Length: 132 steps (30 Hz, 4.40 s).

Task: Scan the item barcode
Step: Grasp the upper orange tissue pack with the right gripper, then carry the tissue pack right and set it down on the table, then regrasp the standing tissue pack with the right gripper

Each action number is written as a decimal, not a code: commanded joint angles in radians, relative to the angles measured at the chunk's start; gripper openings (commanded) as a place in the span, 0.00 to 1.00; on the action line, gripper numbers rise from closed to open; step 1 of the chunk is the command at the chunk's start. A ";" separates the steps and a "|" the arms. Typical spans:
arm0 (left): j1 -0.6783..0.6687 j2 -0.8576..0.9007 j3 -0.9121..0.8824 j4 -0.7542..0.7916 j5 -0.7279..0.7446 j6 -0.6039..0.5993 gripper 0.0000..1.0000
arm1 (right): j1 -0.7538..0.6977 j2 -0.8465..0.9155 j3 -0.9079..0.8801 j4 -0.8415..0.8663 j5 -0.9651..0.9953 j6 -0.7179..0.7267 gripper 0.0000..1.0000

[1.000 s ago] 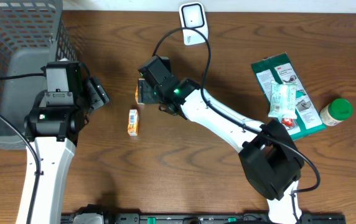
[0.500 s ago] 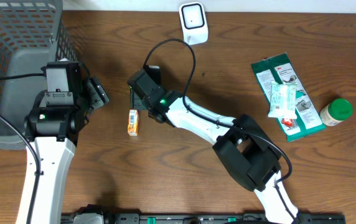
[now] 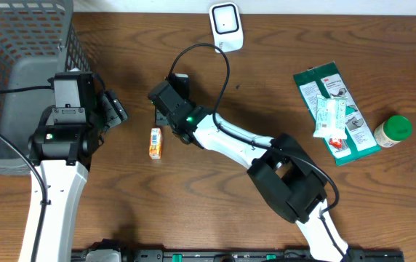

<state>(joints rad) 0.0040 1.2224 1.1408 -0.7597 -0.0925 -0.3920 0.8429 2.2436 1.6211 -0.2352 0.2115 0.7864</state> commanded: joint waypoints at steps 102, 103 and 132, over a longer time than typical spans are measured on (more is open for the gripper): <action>0.004 0.001 0.000 -0.003 -0.013 0.006 0.83 | -0.511 -0.452 -0.776 0.113 -0.470 -0.181 0.17; 0.004 0.001 0.000 -0.003 -0.013 0.006 0.83 | -0.510 -0.452 -0.776 0.114 -0.471 -0.181 0.11; 0.004 0.001 0.000 -0.003 -0.013 0.006 0.83 | -0.053 -0.766 -0.624 -0.211 0.522 -0.658 0.01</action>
<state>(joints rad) 0.0040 1.2224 1.1408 -0.7597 -0.0921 -0.3920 0.7464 1.4799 0.9756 -0.4606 0.4683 0.2420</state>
